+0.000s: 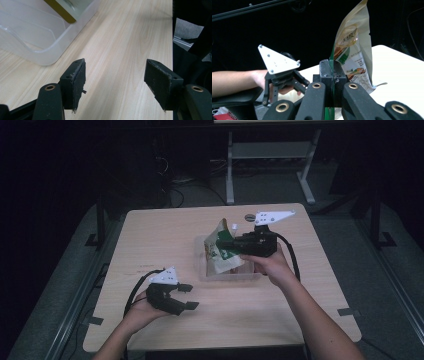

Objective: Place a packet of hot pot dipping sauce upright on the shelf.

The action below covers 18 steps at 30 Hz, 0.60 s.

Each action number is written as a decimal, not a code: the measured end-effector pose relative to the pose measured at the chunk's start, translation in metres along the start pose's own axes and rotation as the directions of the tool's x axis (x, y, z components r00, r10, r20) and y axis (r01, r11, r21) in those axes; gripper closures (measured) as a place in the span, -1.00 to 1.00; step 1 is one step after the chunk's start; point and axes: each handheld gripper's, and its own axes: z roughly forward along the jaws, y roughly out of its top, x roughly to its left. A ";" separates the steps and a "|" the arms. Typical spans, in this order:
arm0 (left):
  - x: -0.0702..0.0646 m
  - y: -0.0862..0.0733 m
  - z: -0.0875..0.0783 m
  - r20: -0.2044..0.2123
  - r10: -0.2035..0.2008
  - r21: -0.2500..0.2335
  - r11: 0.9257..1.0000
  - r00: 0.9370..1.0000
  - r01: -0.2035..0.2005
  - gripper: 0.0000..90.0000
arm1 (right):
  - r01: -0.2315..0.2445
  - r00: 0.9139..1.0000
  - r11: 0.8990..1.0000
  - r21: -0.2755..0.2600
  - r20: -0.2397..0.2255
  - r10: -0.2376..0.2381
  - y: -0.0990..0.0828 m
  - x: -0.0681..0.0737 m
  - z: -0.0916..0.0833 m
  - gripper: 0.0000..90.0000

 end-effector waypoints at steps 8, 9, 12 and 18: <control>0.001 -0.001 0.001 0.003 -0.008 0.005 1.000 1.000 0.008 -0.26 | -0.011 0.999 1.000 0.006 0.045 0.011 0.001 -0.013 0.001 1.00; 0.001 -0.001 0.001 0.003 -0.008 0.003 1.000 1.000 0.008 -0.26 | -0.007 0.999 1.000 0.009 0.049 0.007 0.000 -0.014 0.001 1.00; 0.001 -0.002 0.002 0.005 -0.007 0.005 1.000 1.000 0.007 -0.26 | -0.016 0.998 1.000 0.012 0.060 0.015 -0.003 -0.018 0.002 1.00; 0.001 -0.002 0.003 0.013 -0.016 0.009 1.000 1.000 0.016 -0.26 | -0.035 0.997 0.999 0.011 0.071 0.035 -0.009 -0.024 0.006 1.00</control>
